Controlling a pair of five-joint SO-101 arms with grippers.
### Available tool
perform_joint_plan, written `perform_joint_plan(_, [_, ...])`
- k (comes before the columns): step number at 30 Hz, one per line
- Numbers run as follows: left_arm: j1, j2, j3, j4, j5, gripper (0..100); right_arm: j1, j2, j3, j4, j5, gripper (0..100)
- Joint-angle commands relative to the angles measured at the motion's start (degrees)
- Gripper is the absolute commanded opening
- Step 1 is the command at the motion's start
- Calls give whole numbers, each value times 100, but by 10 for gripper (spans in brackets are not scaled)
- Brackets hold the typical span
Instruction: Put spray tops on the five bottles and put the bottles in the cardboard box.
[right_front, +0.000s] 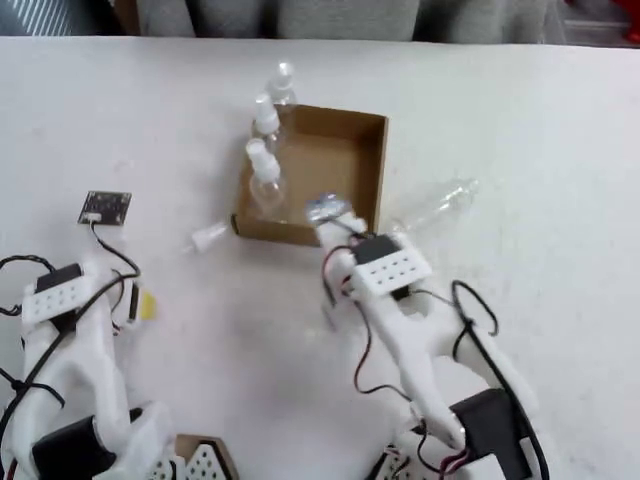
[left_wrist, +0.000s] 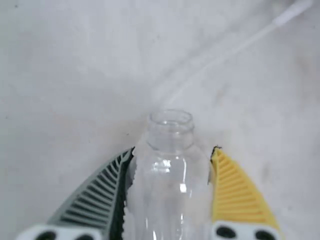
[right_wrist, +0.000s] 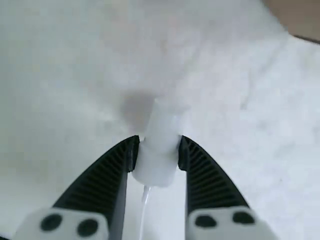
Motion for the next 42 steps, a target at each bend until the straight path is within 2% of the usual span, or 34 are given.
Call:
perform_joint_plan(1, [48,-4,-167,-70,-53,110,1121,-163,-9,-66,105,46])
perform_joint_plan(7, [48,-4,-167,-70,-53,110,1587,-207,343,-391,457,193])
perform_joint_plan(16, [48,-4,-167,-62,-53,110,1763,-215,334,-171,413,159])
perform_joint_plan(21, [48,-4,-167,-62,-53,110,2211,-585,378,-145,-237,159])
perform_joint_plan(28, [48,-4,-167,-70,-53,110,1965,-980,905,-470,-255,159])
perform_joint_plan(35, [48,-4,-167,-70,-53,110,1965,-435,923,-602,-343,159])
perform_joint_plan(42, [48,-4,-167,-62,-211,110,1938,198,730,-787,-791,159])
